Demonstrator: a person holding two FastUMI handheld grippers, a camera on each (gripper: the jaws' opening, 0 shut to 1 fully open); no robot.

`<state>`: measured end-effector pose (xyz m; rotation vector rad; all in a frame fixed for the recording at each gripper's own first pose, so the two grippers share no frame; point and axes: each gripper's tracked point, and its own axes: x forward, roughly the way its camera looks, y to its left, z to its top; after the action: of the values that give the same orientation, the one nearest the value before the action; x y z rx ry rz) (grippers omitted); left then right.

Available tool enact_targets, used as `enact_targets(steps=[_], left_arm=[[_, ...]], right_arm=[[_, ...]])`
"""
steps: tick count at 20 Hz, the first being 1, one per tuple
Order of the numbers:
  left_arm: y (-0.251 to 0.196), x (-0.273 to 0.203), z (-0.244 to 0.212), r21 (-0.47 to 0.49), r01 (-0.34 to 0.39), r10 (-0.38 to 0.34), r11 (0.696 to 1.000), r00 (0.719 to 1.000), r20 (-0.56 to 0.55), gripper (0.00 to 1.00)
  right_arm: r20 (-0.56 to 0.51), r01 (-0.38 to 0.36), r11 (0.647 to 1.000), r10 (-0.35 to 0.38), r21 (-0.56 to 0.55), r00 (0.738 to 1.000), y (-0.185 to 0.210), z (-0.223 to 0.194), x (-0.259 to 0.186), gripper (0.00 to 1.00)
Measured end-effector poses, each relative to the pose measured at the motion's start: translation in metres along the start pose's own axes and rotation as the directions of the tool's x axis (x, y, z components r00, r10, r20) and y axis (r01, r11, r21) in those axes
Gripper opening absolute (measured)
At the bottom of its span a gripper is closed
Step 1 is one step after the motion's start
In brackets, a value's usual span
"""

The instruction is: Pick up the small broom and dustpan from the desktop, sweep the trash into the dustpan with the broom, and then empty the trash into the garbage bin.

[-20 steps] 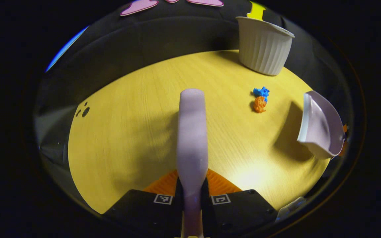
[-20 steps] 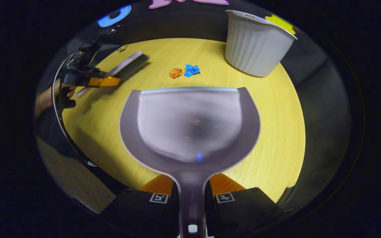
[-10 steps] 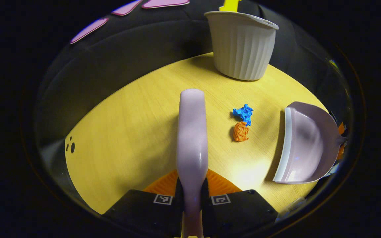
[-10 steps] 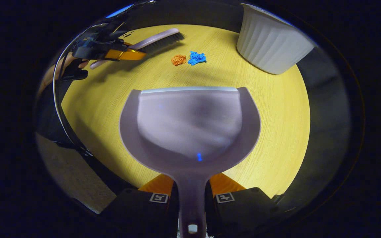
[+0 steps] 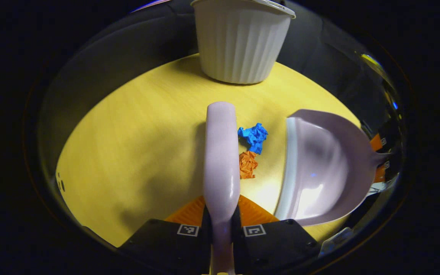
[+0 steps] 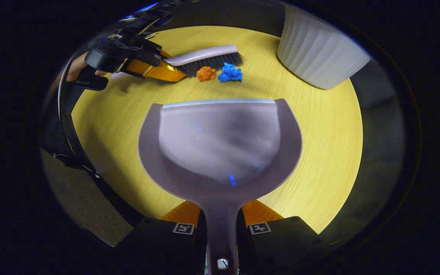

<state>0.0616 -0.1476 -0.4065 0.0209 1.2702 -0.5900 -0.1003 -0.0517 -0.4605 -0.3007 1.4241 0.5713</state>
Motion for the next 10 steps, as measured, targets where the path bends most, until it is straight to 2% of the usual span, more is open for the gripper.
enact_targets(steps=[1, 2, 4, 6, 10], left_arm=[[-0.022, -0.004, -0.005, -0.017, 0.095, -0.096, 0.995, 0.995, -0.024, 0.28], [-0.037, -0.01, -0.006, -0.039, 0.161, -0.162, 0.986, 0.986, -0.036, 0.28], [-0.059, -0.029, -0.002, -0.086, 0.227, -0.23, 0.97, 0.973, -0.025, 0.28], [-0.066, -0.039, 0.006, -0.118, 0.249, -0.251, 0.961, 0.968, 0.0, 0.28], [-0.064, -0.067, 0.009, -0.125, 0.154, -0.148, 0.98, 0.987, 0.061, 0.28]], right_arm=[[0.001, 0.0, 1.0, 0.0, -0.008, 1.0, -0.003, -0.001, 0.002, 0.37], [0.009, 0.0, 1.0, 0.0, -0.012, 1.0, -0.001, -0.002, -0.002, 0.34], [0.025, 0.005, 1.0, -0.005, -0.016, 1.0, 0.001, -0.001, -0.001, 0.37], [0.039, 0.008, 1.0, -0.008, -0.005, 0.999, 0.002, 0.0, 0.002, 0.4], [0.118, 0.02, 0.999, -0.025, 0.048, 0.993, 0.006, 0.004, 0.001, 0.37]])
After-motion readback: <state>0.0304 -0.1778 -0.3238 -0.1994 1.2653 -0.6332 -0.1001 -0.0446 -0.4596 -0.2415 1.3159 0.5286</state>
